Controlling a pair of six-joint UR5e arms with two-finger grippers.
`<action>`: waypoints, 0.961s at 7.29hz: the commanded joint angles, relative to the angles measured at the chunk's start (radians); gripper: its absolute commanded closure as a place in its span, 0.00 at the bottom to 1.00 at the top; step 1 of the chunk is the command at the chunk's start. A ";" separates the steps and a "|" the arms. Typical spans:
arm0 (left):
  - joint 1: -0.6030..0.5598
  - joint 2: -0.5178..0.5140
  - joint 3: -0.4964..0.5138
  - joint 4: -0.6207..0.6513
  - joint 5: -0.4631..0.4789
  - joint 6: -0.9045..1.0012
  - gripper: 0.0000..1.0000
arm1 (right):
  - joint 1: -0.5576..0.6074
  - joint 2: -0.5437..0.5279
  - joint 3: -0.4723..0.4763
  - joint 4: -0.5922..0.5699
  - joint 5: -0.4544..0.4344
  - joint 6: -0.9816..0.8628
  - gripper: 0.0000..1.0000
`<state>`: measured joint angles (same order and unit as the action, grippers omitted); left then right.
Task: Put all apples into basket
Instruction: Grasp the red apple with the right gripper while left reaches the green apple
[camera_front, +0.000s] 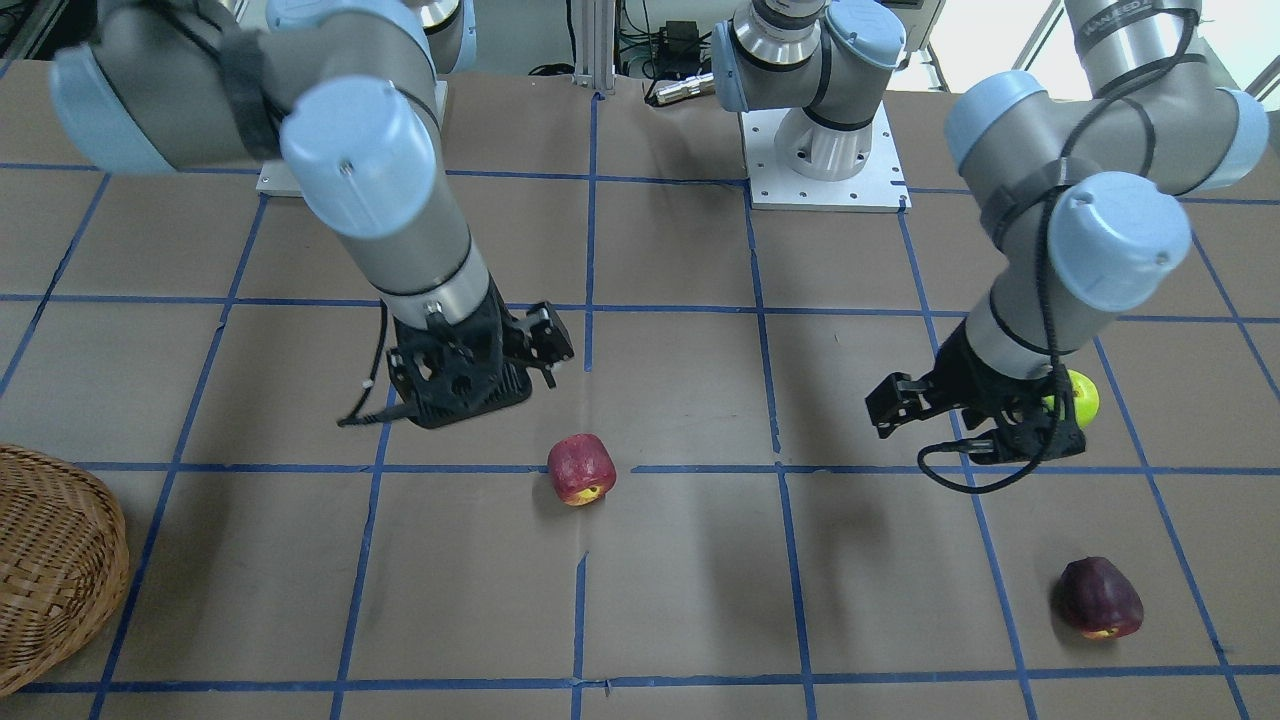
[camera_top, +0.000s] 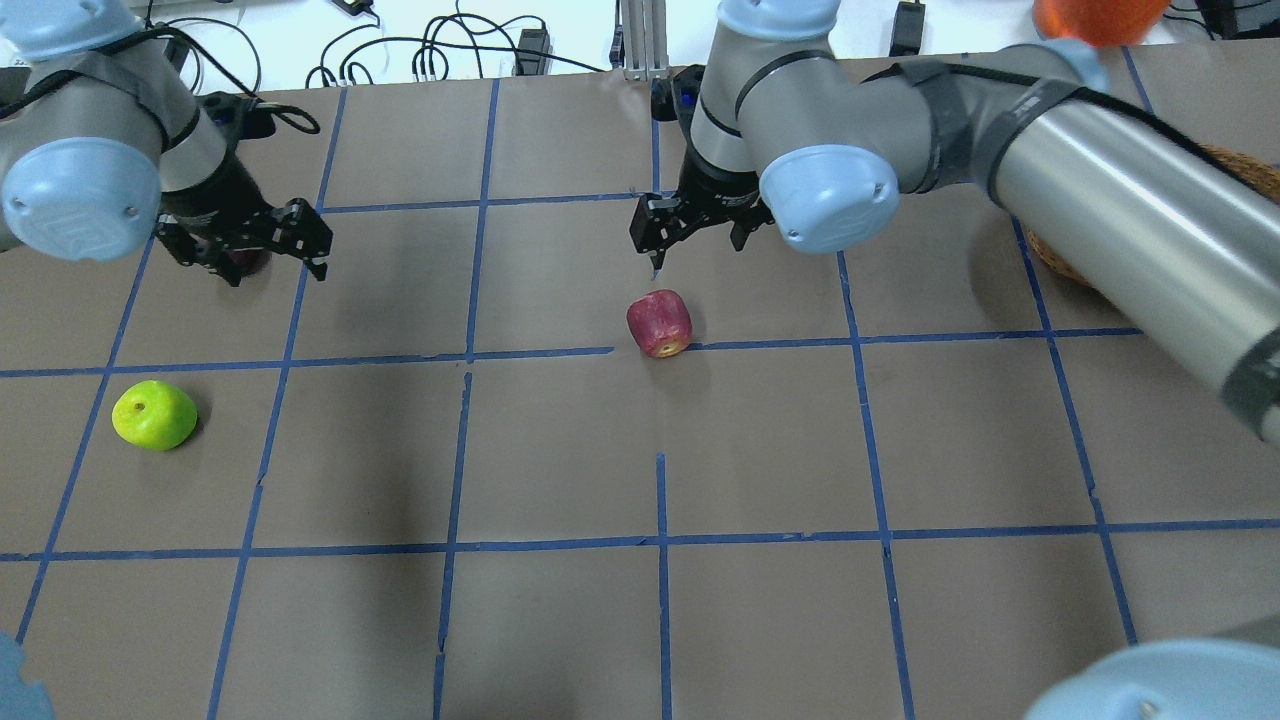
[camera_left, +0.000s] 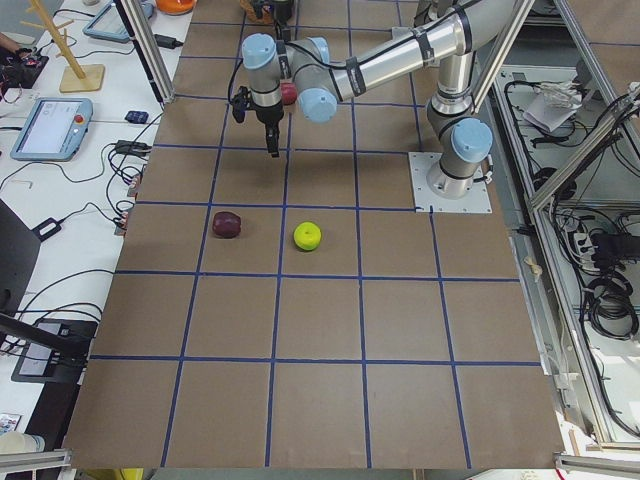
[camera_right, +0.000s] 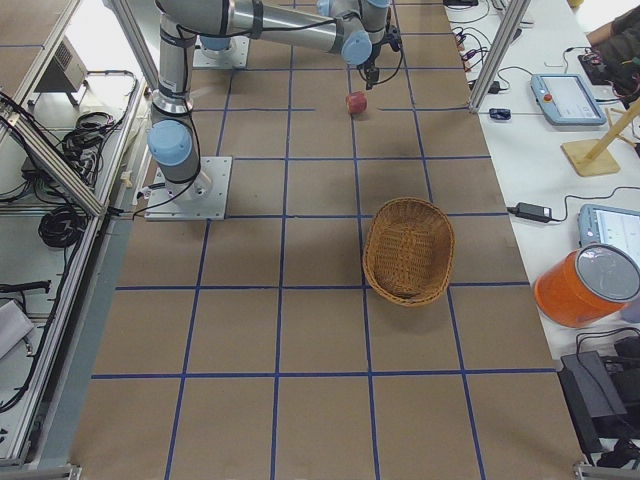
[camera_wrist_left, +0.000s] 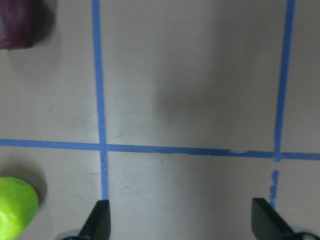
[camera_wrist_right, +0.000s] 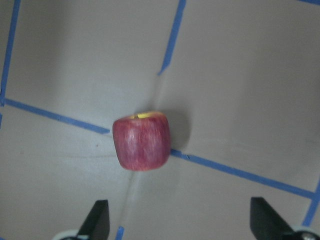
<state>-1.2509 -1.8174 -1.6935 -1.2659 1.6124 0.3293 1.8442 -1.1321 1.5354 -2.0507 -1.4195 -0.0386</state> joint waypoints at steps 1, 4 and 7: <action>0.173 -0.025 -0.055 0.031 0.008 0.315 0.00 | 0.055 0.101 0.006 -0.110 -0.068 -0.001 0.00; 0.355 -0.065 -0.219 0.331 0.006 0.688 0.00 | 0.055 0.152 0.029 -0.129 -0.070 0.009 0.00; 0.366 -0.132 -0.247 0.333 0.012 0.683 0.00 | 0.055 0.167 0.055 -0.112 -0.056 0.117 0.00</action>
<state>-0.8896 -1.9148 -1.9345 -0.9269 1.6209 1.0090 1.8991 -0.9742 1.5845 -2.1727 -1.4738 0.0409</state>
